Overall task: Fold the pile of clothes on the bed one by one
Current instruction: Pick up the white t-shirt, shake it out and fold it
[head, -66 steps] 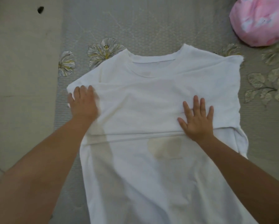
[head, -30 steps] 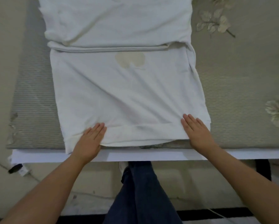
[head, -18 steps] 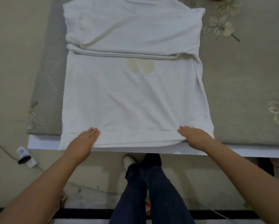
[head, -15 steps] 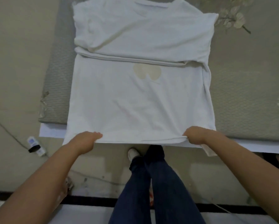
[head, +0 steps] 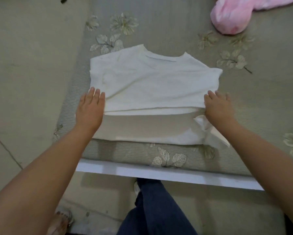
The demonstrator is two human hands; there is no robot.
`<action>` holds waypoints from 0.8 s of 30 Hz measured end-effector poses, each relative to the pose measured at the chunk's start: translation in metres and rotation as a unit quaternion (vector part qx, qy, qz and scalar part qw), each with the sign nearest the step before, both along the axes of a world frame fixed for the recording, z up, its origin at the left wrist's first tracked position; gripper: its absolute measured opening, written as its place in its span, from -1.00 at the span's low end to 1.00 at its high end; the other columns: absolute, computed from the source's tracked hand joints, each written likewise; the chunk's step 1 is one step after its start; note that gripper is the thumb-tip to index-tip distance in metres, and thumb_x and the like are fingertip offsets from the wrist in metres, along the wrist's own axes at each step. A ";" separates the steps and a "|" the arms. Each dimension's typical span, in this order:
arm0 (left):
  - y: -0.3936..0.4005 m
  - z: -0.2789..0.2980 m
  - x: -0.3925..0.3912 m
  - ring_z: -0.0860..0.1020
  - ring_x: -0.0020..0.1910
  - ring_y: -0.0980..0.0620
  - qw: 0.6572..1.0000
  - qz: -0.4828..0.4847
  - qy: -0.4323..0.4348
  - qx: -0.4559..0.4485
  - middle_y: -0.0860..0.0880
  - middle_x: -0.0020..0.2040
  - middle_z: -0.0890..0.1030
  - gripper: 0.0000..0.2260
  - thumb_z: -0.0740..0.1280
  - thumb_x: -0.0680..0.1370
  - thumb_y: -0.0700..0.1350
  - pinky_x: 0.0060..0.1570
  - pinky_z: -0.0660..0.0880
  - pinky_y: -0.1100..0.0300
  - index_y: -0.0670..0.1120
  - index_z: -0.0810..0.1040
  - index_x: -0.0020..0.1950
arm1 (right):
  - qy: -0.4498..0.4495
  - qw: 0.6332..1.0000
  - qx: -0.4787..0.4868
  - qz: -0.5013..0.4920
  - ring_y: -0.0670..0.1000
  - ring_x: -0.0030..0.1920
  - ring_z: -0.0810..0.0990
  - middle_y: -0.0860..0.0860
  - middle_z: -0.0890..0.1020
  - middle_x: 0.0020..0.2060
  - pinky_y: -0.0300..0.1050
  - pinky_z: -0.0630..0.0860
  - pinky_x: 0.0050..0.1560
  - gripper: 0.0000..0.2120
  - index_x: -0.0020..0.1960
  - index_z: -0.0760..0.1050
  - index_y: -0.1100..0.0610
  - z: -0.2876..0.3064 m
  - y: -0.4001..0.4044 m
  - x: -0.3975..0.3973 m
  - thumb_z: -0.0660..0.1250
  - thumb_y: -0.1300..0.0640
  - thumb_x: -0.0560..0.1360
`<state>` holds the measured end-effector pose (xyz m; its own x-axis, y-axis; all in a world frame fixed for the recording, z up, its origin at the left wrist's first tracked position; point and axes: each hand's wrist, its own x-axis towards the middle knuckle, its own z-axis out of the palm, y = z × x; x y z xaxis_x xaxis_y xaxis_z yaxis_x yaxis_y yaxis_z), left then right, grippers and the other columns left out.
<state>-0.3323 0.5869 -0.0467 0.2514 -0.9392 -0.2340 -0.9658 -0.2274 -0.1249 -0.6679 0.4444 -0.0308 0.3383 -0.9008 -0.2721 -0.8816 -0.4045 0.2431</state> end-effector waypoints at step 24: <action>-0.264 -0.085 0.030 -0.02 0.49 -0.17 0.995 -0.084 -0.048 -0.005 -0.22 0.50 0.07 -0.54 0.00 0.59 -0.17 0.41 -0.15 -0.15 -0.19 0.06 0.49 | -0.034 0.993 0.061 -0.097 0.09 0.50 -0.16 0.06 -0.07 0.51 0.19 -0.17 0.43 -0.50 0.50 -0.07 0.08 -0.107 -0.187 0.066 -0.04 0.04 0.60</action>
<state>-0.3019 0.3226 -0.1315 0.1115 -0.9718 -0.2078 -0.9738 -0.0652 -0.2177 -0.6022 0.2577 -0.1375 0.1836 -0.9122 -0.3664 -0.9582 -0.2492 0.1403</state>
